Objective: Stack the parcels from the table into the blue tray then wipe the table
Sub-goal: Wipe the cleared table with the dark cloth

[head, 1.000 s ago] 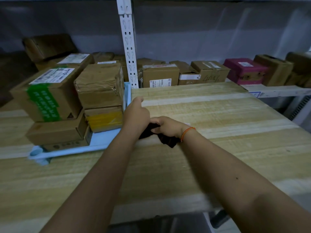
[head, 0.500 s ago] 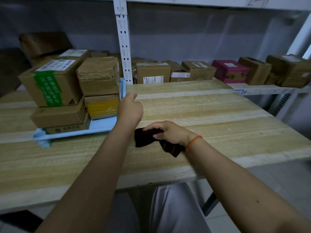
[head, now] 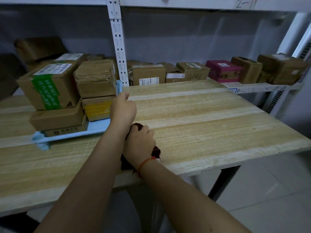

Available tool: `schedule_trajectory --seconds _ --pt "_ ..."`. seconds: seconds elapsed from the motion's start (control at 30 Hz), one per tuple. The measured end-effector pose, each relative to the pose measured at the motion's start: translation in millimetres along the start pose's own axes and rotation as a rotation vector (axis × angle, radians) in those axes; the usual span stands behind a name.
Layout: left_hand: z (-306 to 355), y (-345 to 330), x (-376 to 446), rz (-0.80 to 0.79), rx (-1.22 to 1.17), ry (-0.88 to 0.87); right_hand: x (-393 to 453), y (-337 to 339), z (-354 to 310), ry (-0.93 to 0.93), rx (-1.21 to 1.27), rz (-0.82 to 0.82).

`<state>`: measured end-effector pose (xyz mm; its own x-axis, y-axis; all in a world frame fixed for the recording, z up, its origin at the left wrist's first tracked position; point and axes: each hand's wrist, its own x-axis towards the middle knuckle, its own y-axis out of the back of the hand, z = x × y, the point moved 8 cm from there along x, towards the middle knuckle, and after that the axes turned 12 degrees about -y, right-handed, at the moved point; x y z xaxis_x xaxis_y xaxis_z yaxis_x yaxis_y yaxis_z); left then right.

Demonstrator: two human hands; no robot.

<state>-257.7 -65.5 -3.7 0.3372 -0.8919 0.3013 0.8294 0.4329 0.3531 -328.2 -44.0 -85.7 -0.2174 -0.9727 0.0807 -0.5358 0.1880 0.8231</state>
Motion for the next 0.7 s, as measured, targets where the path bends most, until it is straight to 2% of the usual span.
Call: schedule_trajectory --seconds 0.17,0.33,0.7 --pt "-6.0 -8.7 0.2 -0.016 0.029 0.0 8.3 -6.1 3.9 0.09 -0.191 0.034" --pt "-8.0 -25.9 -0.6 -0.054 0.071 0.006 46.3 20.7 47.4 -0.036 -0.279 0.053" --pt "-2.2 -65.0 -7.3 -0.131 0.081 -0.018 100.6 84.9 148.2 -0.281 -0.294 0.131"
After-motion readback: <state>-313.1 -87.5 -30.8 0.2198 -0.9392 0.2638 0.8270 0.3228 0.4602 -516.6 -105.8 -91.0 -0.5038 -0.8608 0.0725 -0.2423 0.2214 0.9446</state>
